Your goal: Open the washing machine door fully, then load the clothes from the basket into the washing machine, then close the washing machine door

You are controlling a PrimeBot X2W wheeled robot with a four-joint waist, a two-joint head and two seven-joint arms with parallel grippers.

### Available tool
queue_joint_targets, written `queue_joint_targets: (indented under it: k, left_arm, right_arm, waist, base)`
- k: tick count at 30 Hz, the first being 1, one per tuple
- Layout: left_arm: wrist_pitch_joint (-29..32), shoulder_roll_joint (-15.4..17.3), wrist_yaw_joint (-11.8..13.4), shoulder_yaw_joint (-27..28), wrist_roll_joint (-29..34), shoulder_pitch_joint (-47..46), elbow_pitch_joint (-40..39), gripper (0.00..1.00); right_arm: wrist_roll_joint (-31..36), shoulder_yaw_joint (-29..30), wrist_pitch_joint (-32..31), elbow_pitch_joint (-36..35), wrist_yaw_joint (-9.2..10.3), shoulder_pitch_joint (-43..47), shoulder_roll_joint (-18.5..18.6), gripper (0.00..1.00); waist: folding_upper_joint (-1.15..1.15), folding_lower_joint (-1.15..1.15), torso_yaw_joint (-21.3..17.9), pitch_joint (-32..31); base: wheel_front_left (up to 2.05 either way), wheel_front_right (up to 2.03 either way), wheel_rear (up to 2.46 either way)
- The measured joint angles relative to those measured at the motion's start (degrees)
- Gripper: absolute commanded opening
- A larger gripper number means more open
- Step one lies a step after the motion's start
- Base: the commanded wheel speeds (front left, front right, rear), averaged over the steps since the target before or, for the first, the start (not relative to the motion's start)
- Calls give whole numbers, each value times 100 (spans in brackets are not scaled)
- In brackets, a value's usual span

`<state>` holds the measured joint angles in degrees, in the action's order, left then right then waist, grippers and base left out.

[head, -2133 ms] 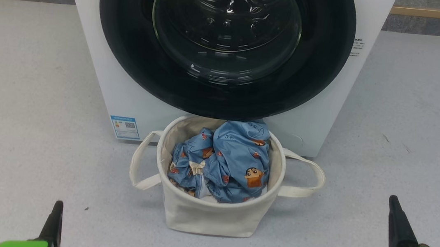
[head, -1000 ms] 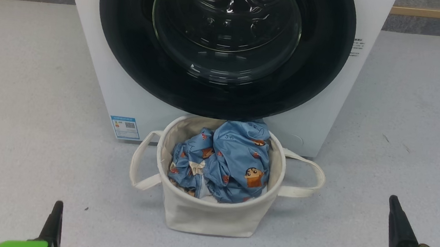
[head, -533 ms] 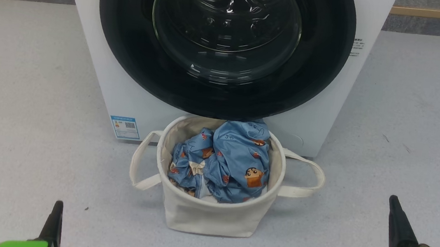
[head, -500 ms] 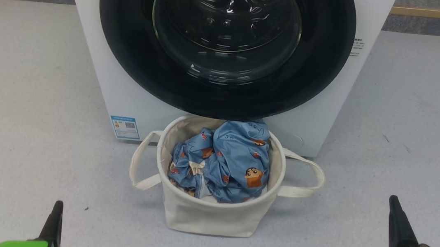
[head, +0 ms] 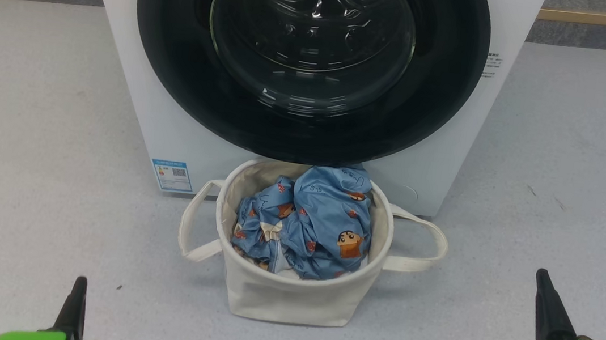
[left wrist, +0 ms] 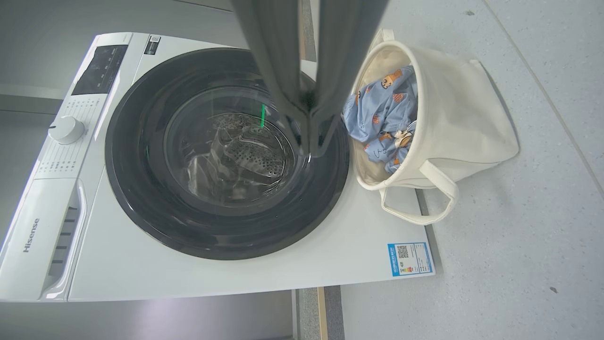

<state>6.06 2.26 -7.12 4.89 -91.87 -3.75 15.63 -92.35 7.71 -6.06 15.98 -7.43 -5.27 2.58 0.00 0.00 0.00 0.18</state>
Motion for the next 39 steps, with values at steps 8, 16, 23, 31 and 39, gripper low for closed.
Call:
queue_joint_targets:
  k: [8,16,23,31,39]
  left_arm:
    - [-8,-32,8,-5,1,168,344,100]
    - [-68,-46,16,-2,4,335,427,100]
    - [-161,-46,111,4,25,331,304,100]
    - [-266,-16,137,-27,258,260,156,100]
    - [-320,159,226,-240,706,174,1,100]
  right_arm:
    - [-1,-13,8,387,0,121,-51,100]
    - [-1,-71,94,542,0,300,-57,100]
    - [0,-124,204,532,0,257,-57,100]
    - [308,-155,339,500,0,167,-56,100]
    - [1245,-249,466,352,0,-54,-56,100]
  waist:
    - [0,0,0,0]
    - [0,11,12,-13]
    - [0,1,23,-2]
    - [0,1,37,-1]
    - [0,0,58,3]
  base:
    - [0,0,0]
    - [0,0,0]
    - [0,0,0]
    - [0,0,0]
    - [0,0,0]
